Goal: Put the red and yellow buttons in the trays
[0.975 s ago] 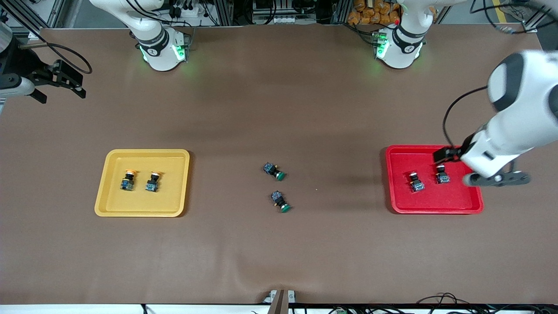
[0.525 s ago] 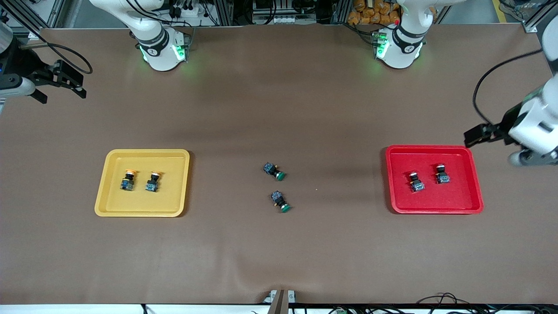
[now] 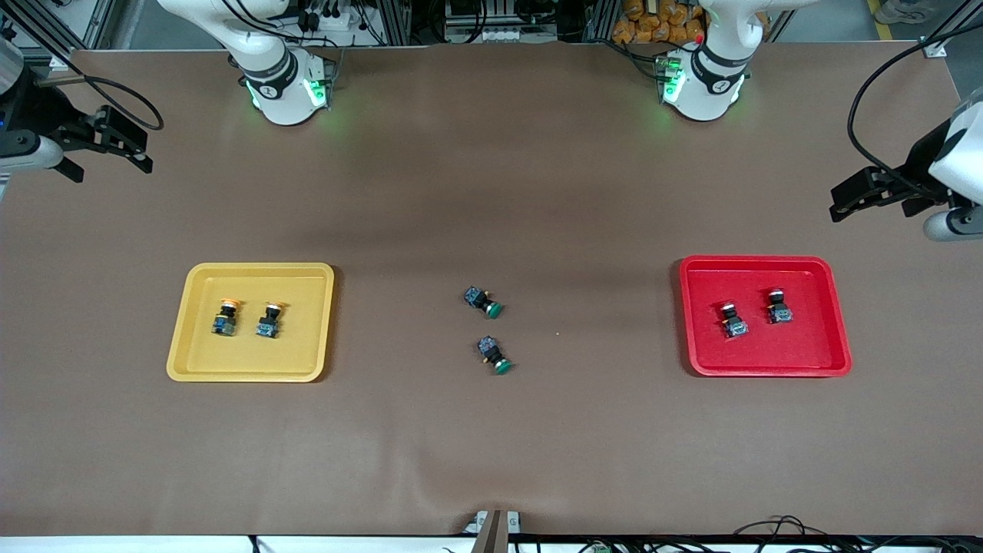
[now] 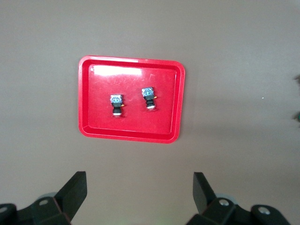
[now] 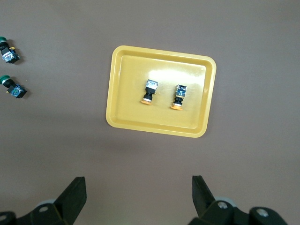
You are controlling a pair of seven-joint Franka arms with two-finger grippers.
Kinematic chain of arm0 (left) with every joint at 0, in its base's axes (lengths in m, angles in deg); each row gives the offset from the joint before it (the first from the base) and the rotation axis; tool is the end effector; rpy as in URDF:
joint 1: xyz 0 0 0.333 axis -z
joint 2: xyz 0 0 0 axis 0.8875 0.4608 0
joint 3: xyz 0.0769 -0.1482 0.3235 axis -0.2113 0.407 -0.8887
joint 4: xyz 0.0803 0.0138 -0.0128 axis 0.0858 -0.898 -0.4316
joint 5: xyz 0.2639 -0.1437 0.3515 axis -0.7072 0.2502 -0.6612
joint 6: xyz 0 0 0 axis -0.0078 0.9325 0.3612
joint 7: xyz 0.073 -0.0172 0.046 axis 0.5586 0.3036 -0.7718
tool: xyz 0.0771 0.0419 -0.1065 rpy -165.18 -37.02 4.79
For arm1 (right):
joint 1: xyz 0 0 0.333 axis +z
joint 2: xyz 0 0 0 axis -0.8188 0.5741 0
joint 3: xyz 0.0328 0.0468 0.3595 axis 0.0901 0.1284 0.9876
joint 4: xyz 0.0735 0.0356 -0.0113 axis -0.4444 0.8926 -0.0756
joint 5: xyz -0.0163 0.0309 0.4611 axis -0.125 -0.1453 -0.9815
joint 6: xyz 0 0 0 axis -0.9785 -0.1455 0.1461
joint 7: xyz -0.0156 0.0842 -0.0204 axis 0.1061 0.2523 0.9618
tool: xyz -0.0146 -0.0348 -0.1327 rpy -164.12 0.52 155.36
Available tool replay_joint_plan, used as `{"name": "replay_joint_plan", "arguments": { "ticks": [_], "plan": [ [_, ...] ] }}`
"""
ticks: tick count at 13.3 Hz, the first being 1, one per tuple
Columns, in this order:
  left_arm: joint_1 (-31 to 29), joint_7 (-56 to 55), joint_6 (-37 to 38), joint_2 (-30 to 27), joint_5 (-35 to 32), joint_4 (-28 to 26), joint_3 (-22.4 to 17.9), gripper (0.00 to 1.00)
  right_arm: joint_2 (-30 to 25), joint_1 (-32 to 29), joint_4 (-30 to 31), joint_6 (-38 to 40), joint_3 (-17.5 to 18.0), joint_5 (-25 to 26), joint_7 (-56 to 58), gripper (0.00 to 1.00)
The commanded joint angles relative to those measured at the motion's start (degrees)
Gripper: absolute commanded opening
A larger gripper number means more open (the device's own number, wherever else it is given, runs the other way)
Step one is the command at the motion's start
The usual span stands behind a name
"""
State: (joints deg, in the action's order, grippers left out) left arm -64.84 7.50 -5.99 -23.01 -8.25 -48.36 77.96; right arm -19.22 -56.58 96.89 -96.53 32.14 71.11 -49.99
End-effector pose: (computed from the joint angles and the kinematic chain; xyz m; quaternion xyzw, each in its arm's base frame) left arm 0.6410 -0.0523 0.6682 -0.9995 -0.0273 0.0040 0.0121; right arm 0.5608 0.0240 0.6606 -0.9977 -0.0657 -0.0112 0.0101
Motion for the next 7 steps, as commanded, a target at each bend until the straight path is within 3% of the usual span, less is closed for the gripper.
{"name": "replay_joint_plan", "arguments": {
  "ticks": [1,4,7],
  "plan": [
    [-0.45,0.82,2.78,-3.23,1.2,-0.83,-0.74,1.0,-0.44,-0.06,0.17,-0.24,0.35,0.92,-0.75,1.0],
    [0.6,0.38,3.05,-6.12,1.2,-5.56,-2.94,1.0,-0.44,-0.06,0.17,-0.15,0.35,0.92,-0.75,1.0],
    [0.69,0.73,3.05,-5.87,1.2,-5.76,-3.65,1.0,-0.44,-0.06,0.17,-0.15,0.35,0.92,-0.75,1.0]
  ]
}}
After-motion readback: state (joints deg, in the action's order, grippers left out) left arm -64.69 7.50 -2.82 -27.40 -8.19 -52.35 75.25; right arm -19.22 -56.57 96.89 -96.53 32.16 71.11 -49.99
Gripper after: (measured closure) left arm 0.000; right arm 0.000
